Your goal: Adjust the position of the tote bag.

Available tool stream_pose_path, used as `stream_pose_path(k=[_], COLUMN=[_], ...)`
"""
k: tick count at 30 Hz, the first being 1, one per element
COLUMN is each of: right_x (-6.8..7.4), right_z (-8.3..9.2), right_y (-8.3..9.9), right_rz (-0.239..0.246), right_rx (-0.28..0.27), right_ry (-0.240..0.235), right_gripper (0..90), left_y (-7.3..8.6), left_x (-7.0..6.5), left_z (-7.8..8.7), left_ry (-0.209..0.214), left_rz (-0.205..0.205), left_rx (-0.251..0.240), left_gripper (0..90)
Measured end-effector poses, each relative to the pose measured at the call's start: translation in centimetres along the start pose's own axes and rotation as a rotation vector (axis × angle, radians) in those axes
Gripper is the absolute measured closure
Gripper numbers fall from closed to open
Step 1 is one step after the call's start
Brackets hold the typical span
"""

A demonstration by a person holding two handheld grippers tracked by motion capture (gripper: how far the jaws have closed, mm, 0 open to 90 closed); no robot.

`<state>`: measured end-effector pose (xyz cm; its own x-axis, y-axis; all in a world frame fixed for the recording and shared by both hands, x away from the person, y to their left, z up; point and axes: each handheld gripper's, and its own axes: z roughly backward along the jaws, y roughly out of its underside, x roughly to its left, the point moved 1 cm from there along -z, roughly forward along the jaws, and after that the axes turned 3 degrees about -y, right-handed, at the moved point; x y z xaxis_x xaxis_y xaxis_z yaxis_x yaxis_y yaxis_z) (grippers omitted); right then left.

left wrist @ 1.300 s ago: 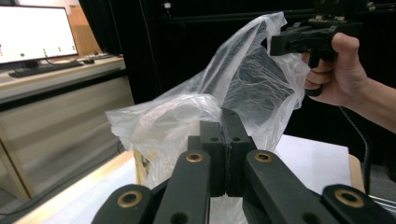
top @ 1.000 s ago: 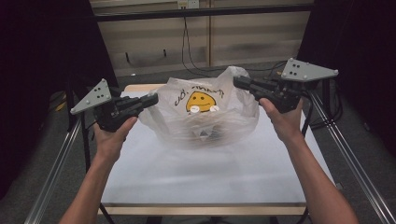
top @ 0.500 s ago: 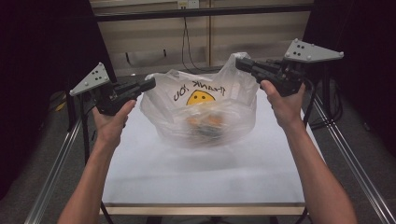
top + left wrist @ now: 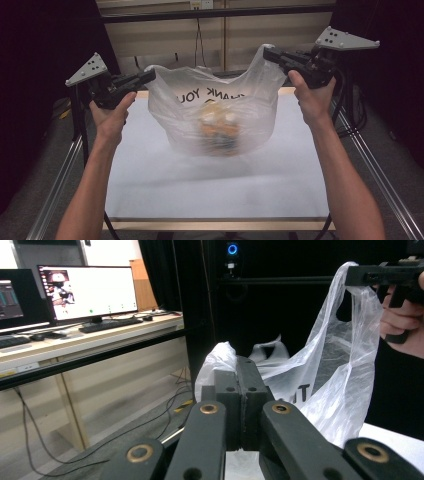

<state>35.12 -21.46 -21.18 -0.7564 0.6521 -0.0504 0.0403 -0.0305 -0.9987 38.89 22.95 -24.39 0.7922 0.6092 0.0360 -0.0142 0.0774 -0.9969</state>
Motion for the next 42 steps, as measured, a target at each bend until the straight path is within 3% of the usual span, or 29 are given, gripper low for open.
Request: stream_pose_path(k=[10, 14, 26, 31, 37, 42], right_x=[-2.1, -3.1, -4.4, -4.4, -4.2, -3.9], right_z=[1.2, 1.9, 3.5, 3.8, 4.6, 4.8], right_y=[-0.1, 0.6, 2.5, 3.5, 4.5, 5.7], right_rz=[-0.015, -0.049, -0.066, -0.064, -0.074, -0.078], right_rx=[0.017, 0.033, 0.05, 0.068, 0.068, 0.108], right_ry=[0.082, 0.122, 0.22, 0.228, 0.221, 0.197], right_gripper=[90.0, 90.0, 90.0, 90.0, 90.0, 90.0], left_y=[1.0, 1.8, 3.6, 4.6, 5.6, 6.2], left_x=[2.3, 3.1, 3.8, 3.9, 3.5, 3.3], left_z=[0.5, 0.9, 0.9, 1.0, 0.7, 0.4], left_ry=[-0.07, -0.096, -0.139, -0.122, -0.074, -0.06], left_rz=[0.033, 0.051, 0.047, 0.068, 0.057, 0.043], left_rx=[0.022, 0.037, 0.079, 0.085, 0.109, 0.142], left_gripper=[90.0, 90.0, 90.0, 90.0, 90.0, 90.0])
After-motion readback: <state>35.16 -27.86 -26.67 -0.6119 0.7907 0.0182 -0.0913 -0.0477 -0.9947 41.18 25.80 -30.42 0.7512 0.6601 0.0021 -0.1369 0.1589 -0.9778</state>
